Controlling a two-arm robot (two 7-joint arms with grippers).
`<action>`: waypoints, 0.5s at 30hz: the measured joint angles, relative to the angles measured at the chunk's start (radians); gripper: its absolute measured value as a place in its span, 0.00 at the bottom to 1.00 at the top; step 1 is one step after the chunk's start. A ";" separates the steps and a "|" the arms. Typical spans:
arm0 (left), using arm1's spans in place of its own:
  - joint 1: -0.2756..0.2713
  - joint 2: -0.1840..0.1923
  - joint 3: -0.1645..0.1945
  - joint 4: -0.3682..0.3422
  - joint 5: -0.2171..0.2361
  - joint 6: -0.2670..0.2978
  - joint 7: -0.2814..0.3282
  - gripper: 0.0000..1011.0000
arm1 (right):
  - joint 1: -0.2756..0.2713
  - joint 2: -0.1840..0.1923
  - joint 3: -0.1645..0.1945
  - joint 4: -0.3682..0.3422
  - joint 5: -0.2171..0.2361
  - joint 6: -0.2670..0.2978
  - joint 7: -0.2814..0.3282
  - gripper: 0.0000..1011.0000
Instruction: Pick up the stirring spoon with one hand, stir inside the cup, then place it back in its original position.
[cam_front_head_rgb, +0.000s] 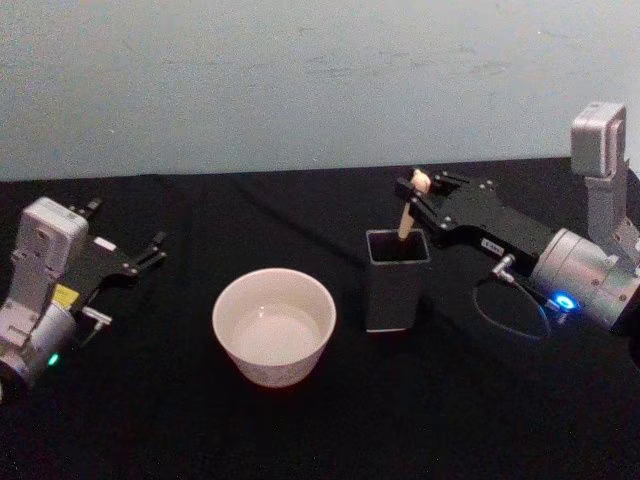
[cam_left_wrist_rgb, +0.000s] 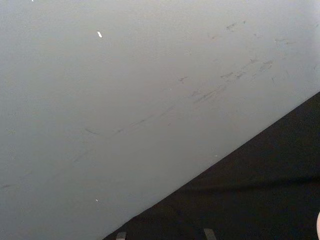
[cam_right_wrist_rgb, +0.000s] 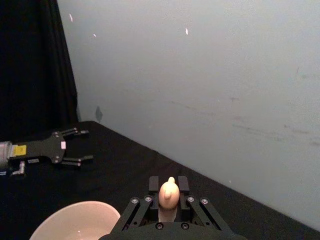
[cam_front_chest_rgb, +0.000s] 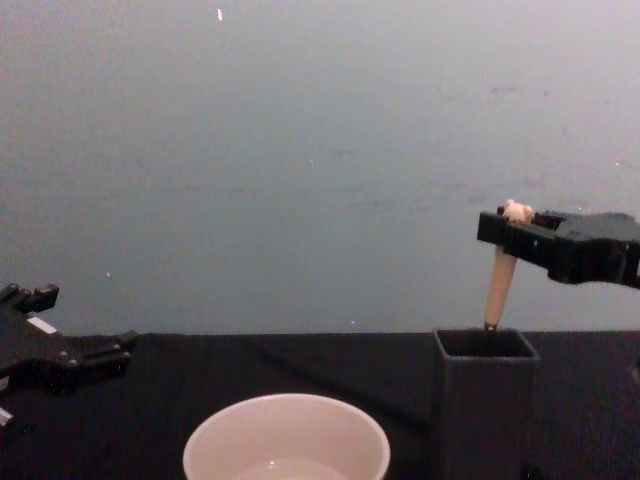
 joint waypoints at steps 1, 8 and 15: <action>0.000 0.000 0.000 0.000 0.000 0.000 0.000 0.99 | 0.000 -0.002 -0.001 0.002 -0.002 0.003 -0.003 0.21; 0.000 0.000 0.000 0.000 0.000 0.000 0.000 0.99 | -0.003 -0.012 -0.012 0.018 -0.013 0.013 -0.014 0.21; 0.000 0.000 0.000 0.000 0.000 0.000 0.000 0.99 | -0.008 -0.020 -0.020 0.028 -0.022 0.017 -0.015 0.21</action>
